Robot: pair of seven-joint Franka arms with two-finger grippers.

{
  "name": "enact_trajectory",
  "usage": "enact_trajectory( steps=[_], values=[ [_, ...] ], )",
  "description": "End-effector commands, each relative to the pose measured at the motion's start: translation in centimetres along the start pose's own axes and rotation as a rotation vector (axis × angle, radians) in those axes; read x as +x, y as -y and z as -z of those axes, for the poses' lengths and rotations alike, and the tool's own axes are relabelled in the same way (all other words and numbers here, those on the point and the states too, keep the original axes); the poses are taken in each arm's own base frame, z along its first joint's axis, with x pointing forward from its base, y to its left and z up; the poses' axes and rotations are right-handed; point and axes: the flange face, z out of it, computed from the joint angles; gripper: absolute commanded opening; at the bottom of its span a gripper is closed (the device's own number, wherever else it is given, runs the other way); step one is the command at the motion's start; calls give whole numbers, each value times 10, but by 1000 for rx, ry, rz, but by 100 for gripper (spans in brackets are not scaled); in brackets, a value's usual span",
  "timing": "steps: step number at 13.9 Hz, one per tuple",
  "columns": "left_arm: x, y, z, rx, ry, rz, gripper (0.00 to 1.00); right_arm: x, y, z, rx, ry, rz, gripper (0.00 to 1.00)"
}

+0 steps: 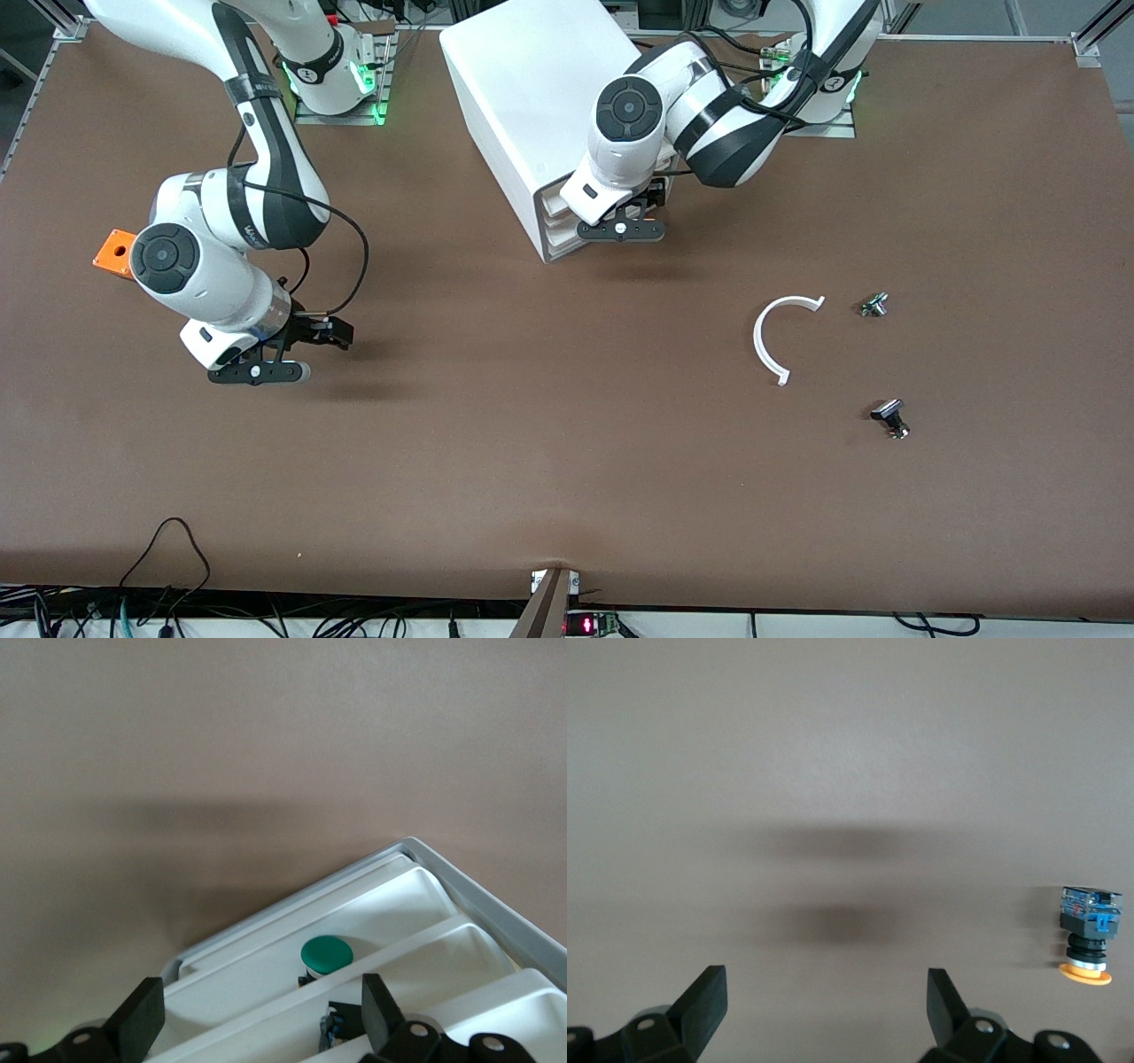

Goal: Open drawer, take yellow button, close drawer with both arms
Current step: 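Lower the orange button onto the table and open the right gripper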

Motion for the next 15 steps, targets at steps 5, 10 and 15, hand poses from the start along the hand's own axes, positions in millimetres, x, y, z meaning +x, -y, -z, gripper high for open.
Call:
enact_trajectory(
  steps=[5, 10, 15],
  values=[
    [-15, -5, -7, -12, 35, 16, 99, 23, -39, 119, -14, 6, -31, 100],
    [-17, -6, -7, -10, 37, 13, 99, 0, -82, 187, 2, -20, -47, 100],
    [12, 10, 32, -36, -9, 27, 99, -40, -84, 229, 22, 50, -134, 100]
  ],
)
